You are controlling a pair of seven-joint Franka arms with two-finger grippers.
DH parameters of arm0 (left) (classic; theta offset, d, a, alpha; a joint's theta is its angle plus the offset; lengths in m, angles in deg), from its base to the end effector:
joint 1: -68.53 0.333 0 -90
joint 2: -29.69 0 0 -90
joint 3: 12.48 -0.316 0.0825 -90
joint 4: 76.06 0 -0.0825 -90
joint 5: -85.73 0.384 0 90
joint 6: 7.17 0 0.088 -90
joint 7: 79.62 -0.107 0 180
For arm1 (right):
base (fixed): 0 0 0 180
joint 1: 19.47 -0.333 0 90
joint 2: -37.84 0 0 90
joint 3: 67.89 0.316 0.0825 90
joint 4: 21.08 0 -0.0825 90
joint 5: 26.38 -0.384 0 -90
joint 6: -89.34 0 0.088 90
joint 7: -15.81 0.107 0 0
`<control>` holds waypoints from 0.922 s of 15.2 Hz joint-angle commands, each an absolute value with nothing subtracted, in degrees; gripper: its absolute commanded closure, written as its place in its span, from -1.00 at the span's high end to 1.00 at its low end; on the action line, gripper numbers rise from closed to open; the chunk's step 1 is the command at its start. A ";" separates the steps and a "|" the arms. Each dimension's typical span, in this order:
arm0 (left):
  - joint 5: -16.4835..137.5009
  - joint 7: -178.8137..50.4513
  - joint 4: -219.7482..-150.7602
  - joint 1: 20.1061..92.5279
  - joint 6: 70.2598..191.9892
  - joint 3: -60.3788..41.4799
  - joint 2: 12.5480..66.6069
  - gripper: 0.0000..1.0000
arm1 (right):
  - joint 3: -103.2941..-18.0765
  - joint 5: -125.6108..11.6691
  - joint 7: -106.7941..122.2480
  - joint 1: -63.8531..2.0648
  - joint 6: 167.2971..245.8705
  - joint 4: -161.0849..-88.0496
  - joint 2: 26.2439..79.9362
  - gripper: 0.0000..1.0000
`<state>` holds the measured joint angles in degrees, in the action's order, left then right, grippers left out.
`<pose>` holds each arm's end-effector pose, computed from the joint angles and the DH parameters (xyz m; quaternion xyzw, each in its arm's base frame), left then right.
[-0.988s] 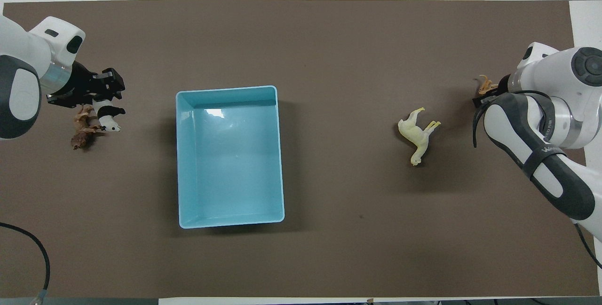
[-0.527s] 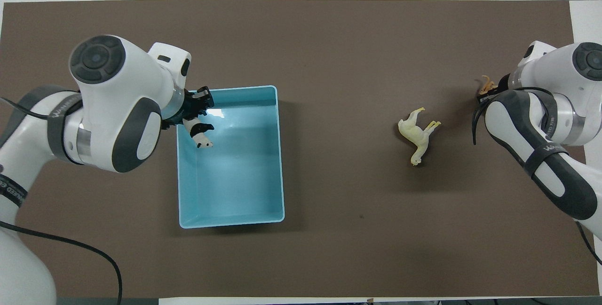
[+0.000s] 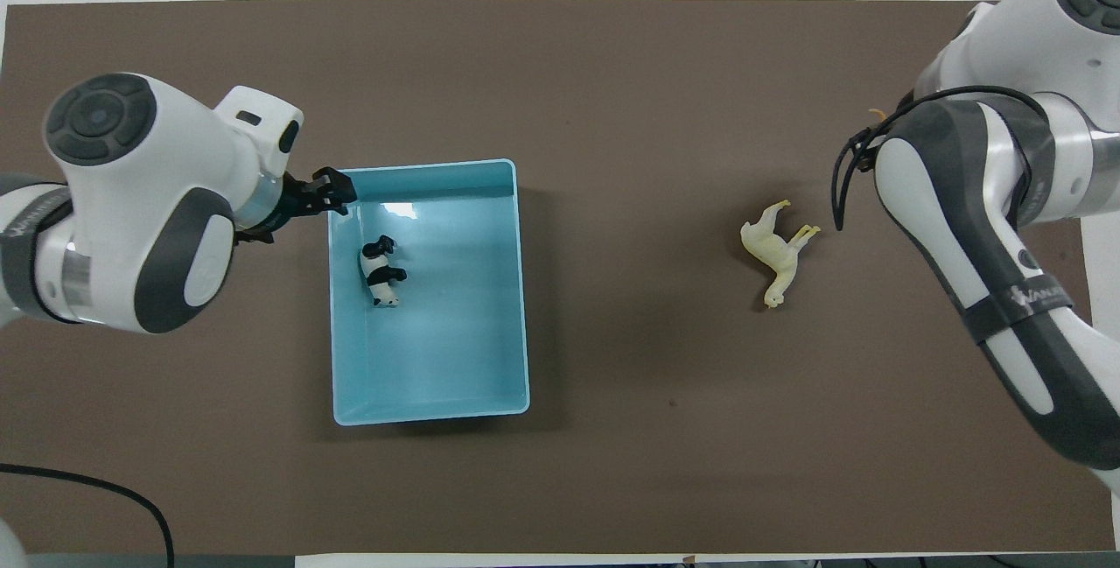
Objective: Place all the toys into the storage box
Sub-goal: 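Drop the orange animal in the box while the left gripper grasps the brown horse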
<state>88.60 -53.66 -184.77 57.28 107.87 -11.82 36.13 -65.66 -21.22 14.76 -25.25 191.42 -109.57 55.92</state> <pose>0.5759 -0.1182 0.4421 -0.9935 -0.1118 -0.0063 0.0211 0.6426 0.0797 0.4642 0.9945 0.0892 -0.0366 0.0398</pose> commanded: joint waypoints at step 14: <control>90.92 -83.05 -199.09 80.84 138.46 -11.77 41.12 1.00 | -66.30 -22.51 57.56 -66.05 188.38 -79.87 76.76 -1.00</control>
